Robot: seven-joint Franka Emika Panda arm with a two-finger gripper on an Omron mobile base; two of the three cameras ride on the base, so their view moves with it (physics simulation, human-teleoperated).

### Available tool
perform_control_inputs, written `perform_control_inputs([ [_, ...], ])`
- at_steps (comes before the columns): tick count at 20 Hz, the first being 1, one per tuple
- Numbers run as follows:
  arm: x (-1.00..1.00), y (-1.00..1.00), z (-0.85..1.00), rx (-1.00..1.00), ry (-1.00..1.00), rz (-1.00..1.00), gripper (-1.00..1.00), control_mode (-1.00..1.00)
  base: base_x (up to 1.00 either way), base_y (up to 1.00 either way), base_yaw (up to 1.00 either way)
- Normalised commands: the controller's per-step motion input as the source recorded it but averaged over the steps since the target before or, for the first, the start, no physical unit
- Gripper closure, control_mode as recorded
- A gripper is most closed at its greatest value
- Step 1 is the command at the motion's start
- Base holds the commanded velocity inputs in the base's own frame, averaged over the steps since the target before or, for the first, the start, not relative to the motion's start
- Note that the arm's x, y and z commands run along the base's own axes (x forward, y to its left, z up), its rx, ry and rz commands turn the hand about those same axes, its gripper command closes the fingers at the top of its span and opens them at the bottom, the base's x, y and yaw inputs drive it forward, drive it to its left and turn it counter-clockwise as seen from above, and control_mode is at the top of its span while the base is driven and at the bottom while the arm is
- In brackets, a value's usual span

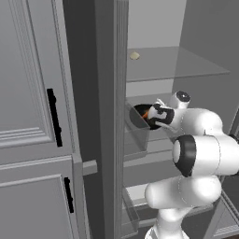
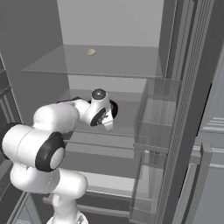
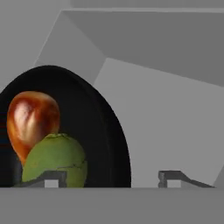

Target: Pick the chicken drumstick and lime from their plates and place them in the bowl. Then put the bowl in the fridge.

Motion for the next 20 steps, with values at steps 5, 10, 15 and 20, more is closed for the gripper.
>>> perform_control_inputs([
  [5, -0.78, 0.01, 0.41, -0.02, -0.13, 0.00, -1.00, -1.00, 0.00, 0.00, 0.00],
  [10, -0.85, 0.06, 0.97, -0.03, 0.03, 0.01, -1.00, -1.00, 0.00, 0.00, 0.00],
  [15, -1.00, 0.00, 0.75, -0.09, 0.16, 0.11, -1.00, -1.00, 0.00, 0.00, 0.00],
  [20, -1.00, 0.08, -0.01, -0.10, 0.03, 0.18, -1.00, -1.00, 0.00, 0.00, 0.00],
])
